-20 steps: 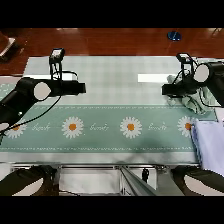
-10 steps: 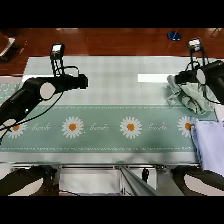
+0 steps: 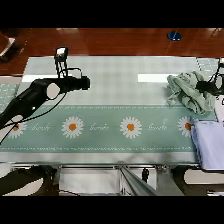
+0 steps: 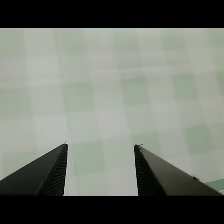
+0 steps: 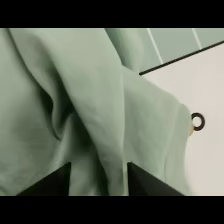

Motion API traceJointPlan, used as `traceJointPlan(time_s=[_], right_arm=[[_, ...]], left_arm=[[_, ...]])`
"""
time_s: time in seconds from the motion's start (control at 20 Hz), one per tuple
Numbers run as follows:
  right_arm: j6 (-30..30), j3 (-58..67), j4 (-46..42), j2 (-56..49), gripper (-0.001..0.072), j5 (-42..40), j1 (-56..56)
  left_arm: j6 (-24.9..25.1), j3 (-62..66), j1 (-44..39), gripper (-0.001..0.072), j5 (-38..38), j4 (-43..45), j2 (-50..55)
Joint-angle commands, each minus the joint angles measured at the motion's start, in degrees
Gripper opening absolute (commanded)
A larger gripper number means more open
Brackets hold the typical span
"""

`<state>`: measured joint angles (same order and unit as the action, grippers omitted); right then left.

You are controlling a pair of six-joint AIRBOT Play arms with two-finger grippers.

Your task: Fold the shirts.

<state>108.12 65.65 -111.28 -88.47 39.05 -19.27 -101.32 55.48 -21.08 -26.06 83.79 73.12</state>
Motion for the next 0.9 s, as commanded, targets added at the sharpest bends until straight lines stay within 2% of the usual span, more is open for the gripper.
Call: traceJointPlan(time_s=[0.0, 0.15, 0.2, 0.3, 0.45, 0.6, 0.7, 0.85], right_arm=[[-3.54, 1.79, 5.97, -5.75, 0.0407, 1.53, -2.58], [-8.28, 2.47, 11.87, -7.65, 0.0388, 4.31, -2.45], [-10.12, 2.51, 13.86, -7.67, 0.0310, 5.62, -2.45], [-16.20, 3.52, 19.47, -7.50, 0.0026, 9.77, -2.40], [-24.30, 7.48, 30.42, -4.61, 0.0018, 14.64, -2.40], [-27.45, 12.31, 41.29, 3.76, 0.0018, 14.43, -2.40], [-29.97, 15.63, 48.57, 10.36, 0.0018, 14.19, -2.40], [-35.50, 20.46, 58.29, 20.09, 0.0018, 14.99, -2.40]], left_arm=[[0.07, 0.04, -0.02, 0.0507, -0.20, -1.11, 1.20], [0.07, 0.07, -0.02, 0.0507, -2.71, -4.46, 1.22], [0.07, 0.09, -0.02, 0.0507, -4.66, -6.05, 1.11], [0.09, 0.96, 0.00, 0.0507, -12.24, -6.67, 0.74], [0.11, 3.39, 1.77, 0.0507, -26.21, -6.64, -0.59], [0.31, 3.17, 4.17, 0.0507, -32.98, -6.67, -6.71], [0.26, 0.48, 3.37, 0.0507, -33.59, -7.65, -13.20], [0.02, -8.72, -1.33, 0.0507, -27.67, -11.41, -25.33]])
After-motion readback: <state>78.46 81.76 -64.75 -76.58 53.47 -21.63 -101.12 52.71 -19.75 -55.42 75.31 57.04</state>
